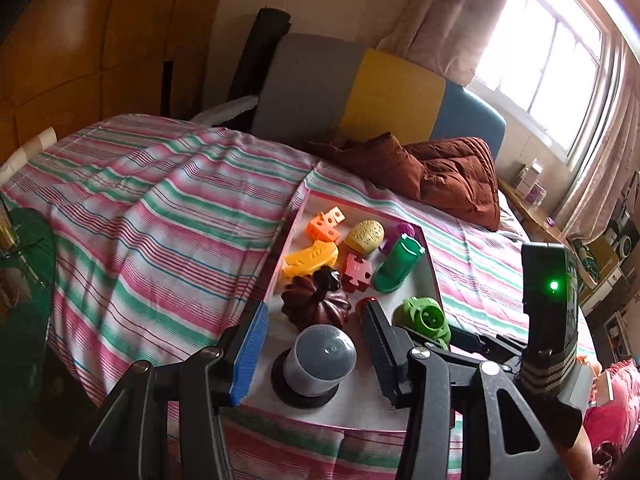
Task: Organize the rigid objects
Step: 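Lower the green diffuser into the tray with the right tool while the left tool lowers the cylinder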
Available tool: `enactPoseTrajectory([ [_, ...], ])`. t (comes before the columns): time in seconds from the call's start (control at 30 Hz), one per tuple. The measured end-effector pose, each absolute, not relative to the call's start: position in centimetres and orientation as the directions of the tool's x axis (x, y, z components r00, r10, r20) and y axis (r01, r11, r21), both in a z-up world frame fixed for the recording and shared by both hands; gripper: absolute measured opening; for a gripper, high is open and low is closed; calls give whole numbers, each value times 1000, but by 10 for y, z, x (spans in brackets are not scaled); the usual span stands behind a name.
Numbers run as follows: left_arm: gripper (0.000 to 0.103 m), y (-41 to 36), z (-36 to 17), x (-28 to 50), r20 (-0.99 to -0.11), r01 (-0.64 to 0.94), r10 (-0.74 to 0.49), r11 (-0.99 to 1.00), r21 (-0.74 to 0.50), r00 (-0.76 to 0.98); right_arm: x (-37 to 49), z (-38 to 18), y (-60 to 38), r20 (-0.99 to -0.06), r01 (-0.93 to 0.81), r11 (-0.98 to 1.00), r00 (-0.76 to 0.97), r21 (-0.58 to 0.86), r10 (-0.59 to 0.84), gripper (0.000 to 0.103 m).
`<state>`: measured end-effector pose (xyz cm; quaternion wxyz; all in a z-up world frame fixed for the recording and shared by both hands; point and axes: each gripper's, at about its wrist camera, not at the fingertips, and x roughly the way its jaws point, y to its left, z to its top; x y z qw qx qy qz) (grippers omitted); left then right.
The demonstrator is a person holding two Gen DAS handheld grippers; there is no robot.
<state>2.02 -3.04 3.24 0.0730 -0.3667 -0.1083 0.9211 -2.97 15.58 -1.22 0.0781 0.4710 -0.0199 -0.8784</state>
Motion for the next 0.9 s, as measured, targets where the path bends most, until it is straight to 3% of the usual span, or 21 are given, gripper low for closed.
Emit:
enactPoseTrajectory([
  [0.4,50,-41,37,19,-661,10,149,-973,-230,-735,-18,-9,157,-834,95,-982,-519,163,-189,53],
  [0.9,50,-47,40,20,-656,27,146,-969,-245,-741,12,8,151,-805,116,-990,-579,80,-133,54],
])
